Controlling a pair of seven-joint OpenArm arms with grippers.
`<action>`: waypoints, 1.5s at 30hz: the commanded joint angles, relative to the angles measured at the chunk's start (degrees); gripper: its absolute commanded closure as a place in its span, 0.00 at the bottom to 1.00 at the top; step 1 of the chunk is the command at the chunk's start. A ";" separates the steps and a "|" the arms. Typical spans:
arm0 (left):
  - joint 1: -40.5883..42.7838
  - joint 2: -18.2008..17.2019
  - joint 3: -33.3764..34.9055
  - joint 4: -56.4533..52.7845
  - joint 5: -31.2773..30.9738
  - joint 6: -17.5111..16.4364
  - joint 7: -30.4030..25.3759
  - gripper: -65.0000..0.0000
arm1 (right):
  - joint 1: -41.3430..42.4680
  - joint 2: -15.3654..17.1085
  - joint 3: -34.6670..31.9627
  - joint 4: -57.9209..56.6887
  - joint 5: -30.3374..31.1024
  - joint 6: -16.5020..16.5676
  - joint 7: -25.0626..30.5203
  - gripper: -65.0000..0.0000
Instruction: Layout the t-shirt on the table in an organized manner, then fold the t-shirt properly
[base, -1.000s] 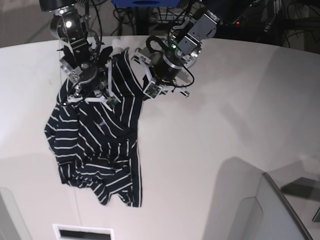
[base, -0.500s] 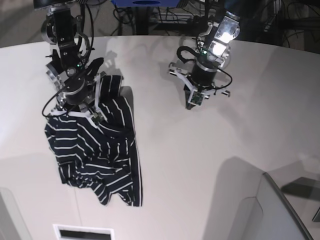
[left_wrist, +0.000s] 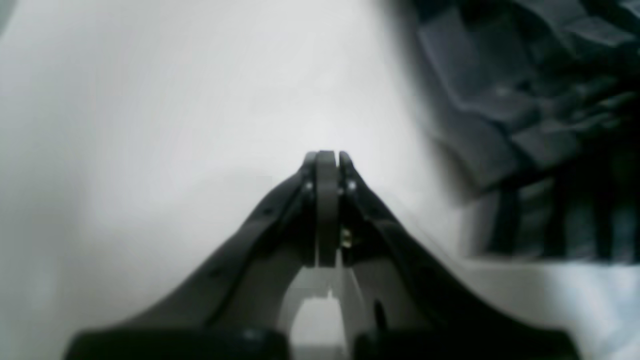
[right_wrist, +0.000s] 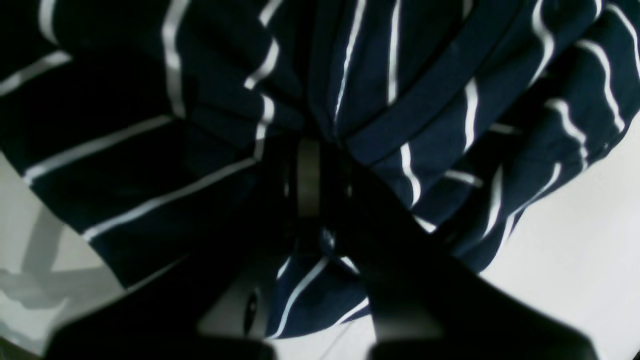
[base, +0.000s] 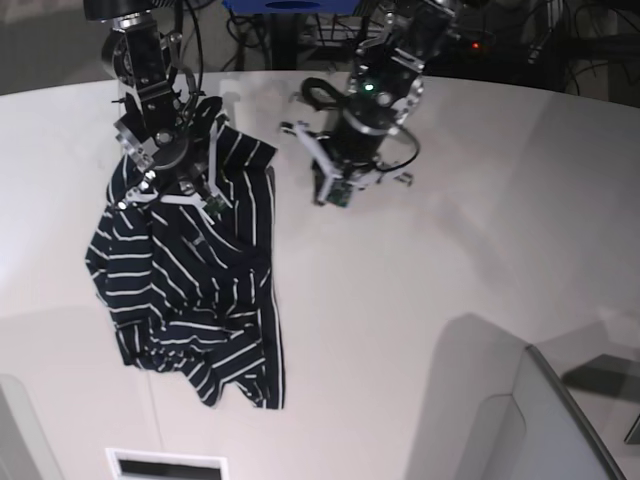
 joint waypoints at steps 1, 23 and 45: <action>-0.39 0.16 1.89 0.67 -0.03 0.09 -1.01 1.00 | 0.59 -0.26 0.00 0.74 -0.38 -0.33 0.84 0.99; -10.14 9.48 6.90 -25.09 0.41 0.35 -1.53 1.00 | -3.37 -0.35 -0.09 7.86 -0.47 -0.33 1.28 0.48; -7.60 1.31 6.72 -25.53 0.06 0.44 -1.53 1.00 | -4.07 -0.08 -0.09 11.37 -0.82 -0.33 0.67 0.48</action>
